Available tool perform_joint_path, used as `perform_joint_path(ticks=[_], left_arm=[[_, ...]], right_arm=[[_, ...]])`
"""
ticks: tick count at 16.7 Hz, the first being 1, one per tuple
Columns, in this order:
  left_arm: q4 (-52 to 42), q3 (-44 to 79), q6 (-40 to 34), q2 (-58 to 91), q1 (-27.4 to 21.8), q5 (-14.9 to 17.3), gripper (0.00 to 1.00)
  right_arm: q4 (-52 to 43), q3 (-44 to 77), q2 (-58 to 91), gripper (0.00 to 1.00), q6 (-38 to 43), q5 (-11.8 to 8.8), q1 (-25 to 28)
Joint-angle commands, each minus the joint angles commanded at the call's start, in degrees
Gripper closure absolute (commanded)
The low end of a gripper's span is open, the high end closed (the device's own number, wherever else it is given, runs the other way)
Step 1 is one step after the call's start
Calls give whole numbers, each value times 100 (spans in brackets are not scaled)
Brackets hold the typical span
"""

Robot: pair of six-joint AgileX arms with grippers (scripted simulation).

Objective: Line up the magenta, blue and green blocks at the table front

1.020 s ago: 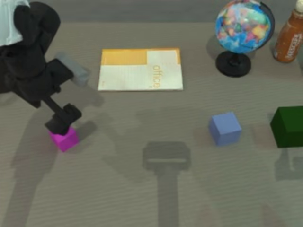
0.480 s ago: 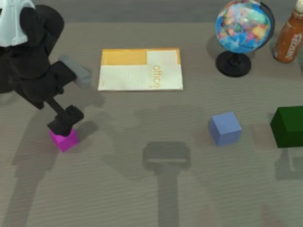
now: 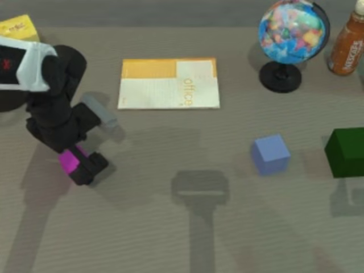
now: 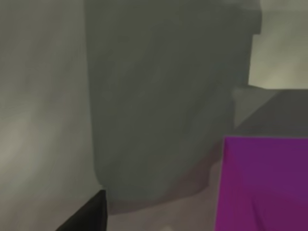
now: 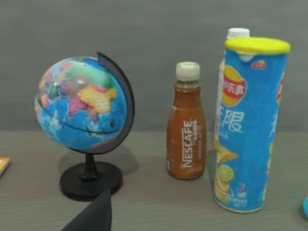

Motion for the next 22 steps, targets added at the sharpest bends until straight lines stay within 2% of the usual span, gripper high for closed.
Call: perform_joint_path(ticks=[4,17,22], left_arm=[[59,-34,2,43,0,0,0],[59,-34,2,43,0,0,98],[59,-34,2,43,0,0,100]], right_arm=[[0,0,0,0,0,0,0],[0,0,0,0,0,0,0],[0,0,0,0,0,0,0]])
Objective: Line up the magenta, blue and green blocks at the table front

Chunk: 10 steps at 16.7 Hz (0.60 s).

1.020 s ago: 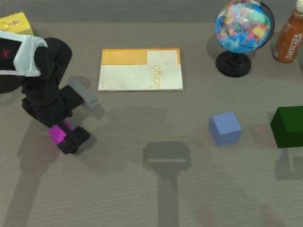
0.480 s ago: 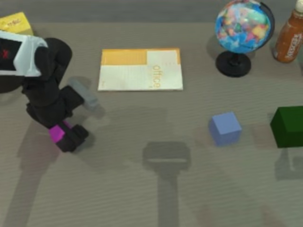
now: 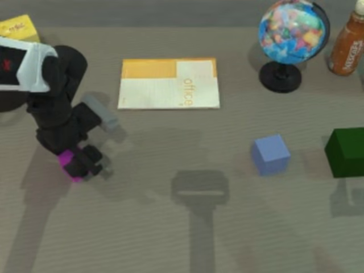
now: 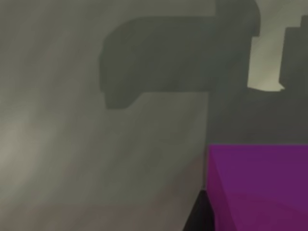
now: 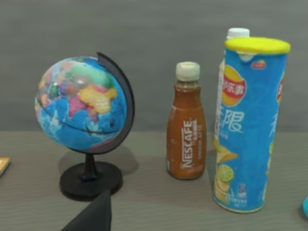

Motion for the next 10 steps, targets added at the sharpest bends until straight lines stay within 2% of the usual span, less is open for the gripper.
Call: perform_joint_path(ticks=[6,10], left_arm=[[-243,132,-47,-259,-4,93,100],[-1061,548,-65,-585,64,95,100]], right_arm=[[0,0,0,0,0,0,0],[0,0,0,0,0,0,0]])
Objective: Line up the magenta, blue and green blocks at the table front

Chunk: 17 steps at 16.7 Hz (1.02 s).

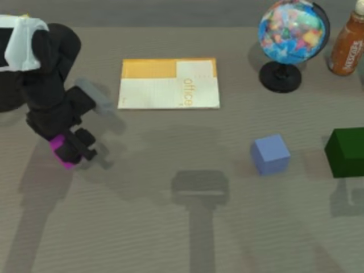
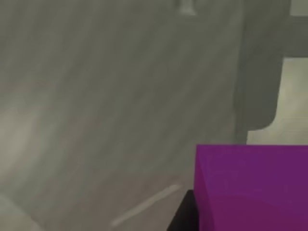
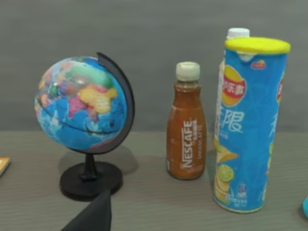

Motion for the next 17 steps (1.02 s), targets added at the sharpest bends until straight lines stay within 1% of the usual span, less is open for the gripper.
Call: perform_joint_path(ticks=[3,6,8,10,11,13,15,17], left_arm=[[-467,258,-12,-249,39,-8,100],[-502,281,-13,-279,43,-8,100],[-491,279,-3,-251,-1,-11,100],[-565,448,4,-151,-201,-11,100],[-629,597,3,-65,-394,-12,100],[-800,978,-17,155,-941,-15,100],[-1012,1422,-57,412,-1653,-16,100],[-1245,1893,-106,686,-2473,-15,100]], right_arm=[[0,0,0,0,0,0,0],[0,0,0,0,0,0,0],[0,0,0,0,0,0,0],[0,0,0,0,0,0,0],[0,0,0,0,0,0,0],[0,0,0,0,0,0,0],[0,0,0,0,0,0,0],[0,0,0,0,0,0,0]])
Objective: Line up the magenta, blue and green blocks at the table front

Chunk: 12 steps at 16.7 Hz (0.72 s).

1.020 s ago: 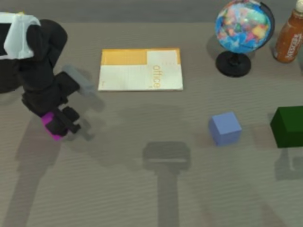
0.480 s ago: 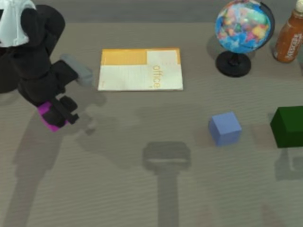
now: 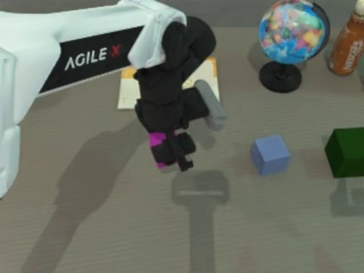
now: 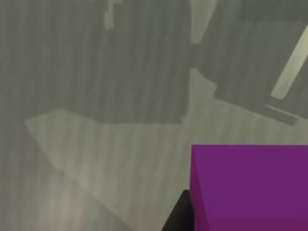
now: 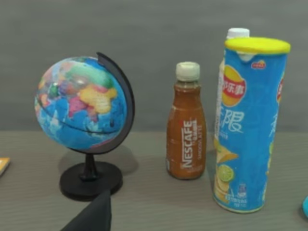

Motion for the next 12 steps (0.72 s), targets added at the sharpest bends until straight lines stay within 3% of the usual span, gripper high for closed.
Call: perform_joint_path(ticks=[3,6,12], left_arm=[[-315,672,-72,361,-1166,-3,100],[-499,1143,-136,557,-1894,-20,100],[-532,1263,-148,575,-2067,-24,100]], right_arm=[[0,0,0,0,0,0,0],[0,0,0,0,0,0,0],[0,0,0,0,0,0,0]])
